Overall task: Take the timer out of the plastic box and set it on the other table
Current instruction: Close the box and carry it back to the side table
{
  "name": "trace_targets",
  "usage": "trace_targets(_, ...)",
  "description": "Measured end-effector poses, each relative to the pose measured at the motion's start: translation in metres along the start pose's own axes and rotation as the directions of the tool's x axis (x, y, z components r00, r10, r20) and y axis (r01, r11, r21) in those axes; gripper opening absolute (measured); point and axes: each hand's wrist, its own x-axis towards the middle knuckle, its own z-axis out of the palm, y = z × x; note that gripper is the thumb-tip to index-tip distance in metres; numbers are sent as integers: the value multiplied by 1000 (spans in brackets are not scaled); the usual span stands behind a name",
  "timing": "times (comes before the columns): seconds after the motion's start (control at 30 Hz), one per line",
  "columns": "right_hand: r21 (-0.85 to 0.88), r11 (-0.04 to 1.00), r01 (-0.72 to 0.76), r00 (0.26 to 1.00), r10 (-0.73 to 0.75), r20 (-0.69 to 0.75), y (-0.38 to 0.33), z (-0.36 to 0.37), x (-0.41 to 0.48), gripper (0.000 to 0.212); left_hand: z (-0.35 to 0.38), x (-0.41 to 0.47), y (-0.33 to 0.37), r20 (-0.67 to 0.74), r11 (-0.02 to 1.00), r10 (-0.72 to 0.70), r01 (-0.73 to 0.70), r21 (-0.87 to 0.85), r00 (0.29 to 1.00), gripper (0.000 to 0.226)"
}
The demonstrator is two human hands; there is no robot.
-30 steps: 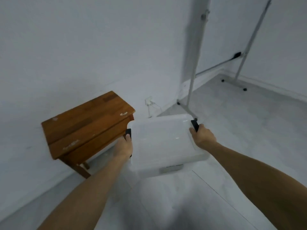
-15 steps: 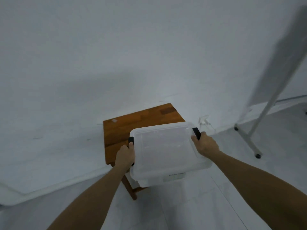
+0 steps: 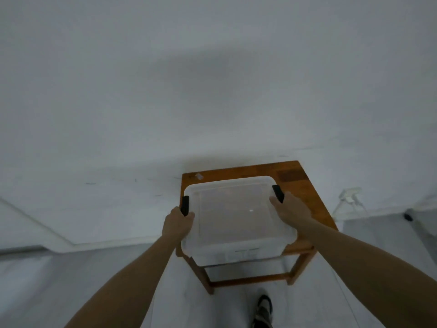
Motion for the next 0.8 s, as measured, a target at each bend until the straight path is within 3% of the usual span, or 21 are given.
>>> trace_targets(0.33,-108,988,111,985,-94,144,-55,23,150,53,-7,117,36,-35,994,-107,106,-22,994,39)
trace_targets(0.57,-177,982,70,988,-43,150,-68,45,179,49,1,159,26,35,992,-125,126,-29,992,45)
trace_targets(0.8,-160,987,1,997,11,72,-65,59,174,45,3,184,15,90,999,-38,38,4,995,47)
